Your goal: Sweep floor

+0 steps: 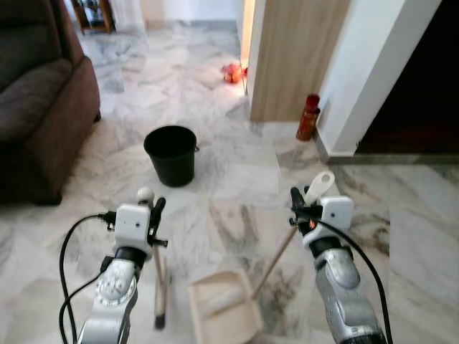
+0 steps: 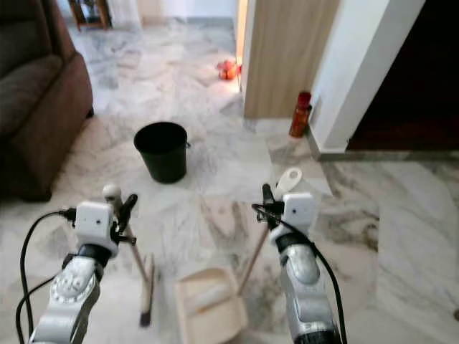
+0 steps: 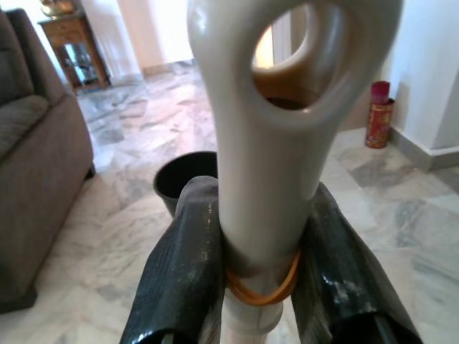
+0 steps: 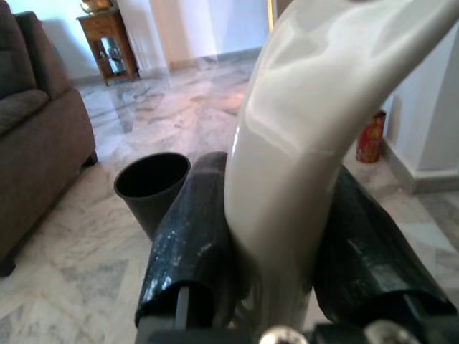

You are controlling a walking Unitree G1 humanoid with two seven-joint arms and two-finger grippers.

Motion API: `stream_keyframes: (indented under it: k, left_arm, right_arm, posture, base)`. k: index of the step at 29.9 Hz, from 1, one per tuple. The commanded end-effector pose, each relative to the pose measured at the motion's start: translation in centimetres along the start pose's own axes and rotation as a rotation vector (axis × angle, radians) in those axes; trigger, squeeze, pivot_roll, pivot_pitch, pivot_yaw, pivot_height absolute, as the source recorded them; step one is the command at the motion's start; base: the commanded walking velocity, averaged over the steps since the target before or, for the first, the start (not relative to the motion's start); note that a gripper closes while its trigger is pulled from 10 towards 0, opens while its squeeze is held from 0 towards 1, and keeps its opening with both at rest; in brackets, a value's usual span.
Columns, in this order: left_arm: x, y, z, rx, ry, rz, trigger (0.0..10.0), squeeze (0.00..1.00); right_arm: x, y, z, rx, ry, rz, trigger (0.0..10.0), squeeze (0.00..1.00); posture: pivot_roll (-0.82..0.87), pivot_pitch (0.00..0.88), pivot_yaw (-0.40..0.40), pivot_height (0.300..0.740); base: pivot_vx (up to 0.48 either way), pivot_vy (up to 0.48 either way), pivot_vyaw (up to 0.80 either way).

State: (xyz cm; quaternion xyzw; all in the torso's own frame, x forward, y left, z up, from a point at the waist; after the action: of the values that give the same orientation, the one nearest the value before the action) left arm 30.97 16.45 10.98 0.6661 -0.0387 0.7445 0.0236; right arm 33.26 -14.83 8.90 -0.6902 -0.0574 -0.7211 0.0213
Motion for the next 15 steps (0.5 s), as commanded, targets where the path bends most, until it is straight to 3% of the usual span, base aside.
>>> stream_keyframes:
  k: [1,4,10,15]
  left_arm:
    - [1.31,-0.09,0.18,-0.004,0.052,0.010,10.0,0.00]
    - [1.33,-0.11,0.19,-0.004,0.051,0.010,10.0,0.00]
    - [1.34,-0.15,0.21,-0.003,0.051,0.012,10.0,0.00]
    - [1.32,-0.16,0.19,-0.003,0.050,0.012,10.0,0.00]
  right_arm:
    - [1.43,-0.27,0.44,0.014,0.048,-0.019,10.0,0.00]
    - [1.61,-0.46,0.46,0.023,0.058,-0.030,10.0,0.00]
    - [1.66,-0.64,0.44,0.031,0.060,-0.022,10.0,0.00]
    - [1.48,-0.61,0.47,0.030,0.050,-0.011,10.0,0.00]
  posture:
    - [0.09,0.076,-0.002,0.740]
    - [0.09,0.079,-0.002,0.740]
    - [0.10,0.080,-0.002,0.740]
    - [0.10,0.081,-0.002,0.740]
  base:
    - [0.289,0.000,0.00]
    - [0.329,0.000,0.00]
    - [0.332,0.000,0.70]
    - [0.294,0.000,0.00]
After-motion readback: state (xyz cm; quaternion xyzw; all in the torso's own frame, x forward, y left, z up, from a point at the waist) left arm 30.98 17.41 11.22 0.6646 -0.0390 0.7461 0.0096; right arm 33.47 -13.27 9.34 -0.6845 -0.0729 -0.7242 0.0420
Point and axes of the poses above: a point about 5 cm out from each wrist's last joint towards the gripper, its own z axis pointing out of the wrist towards the gripper, its own x axis along the axis of the wrist's last joint, y = z × x, the point moved 4 cm from there along z, pointing out of the wrist towards the gripper, and after that the axes turned 7 degrees about -z, right-handed, at the moved point
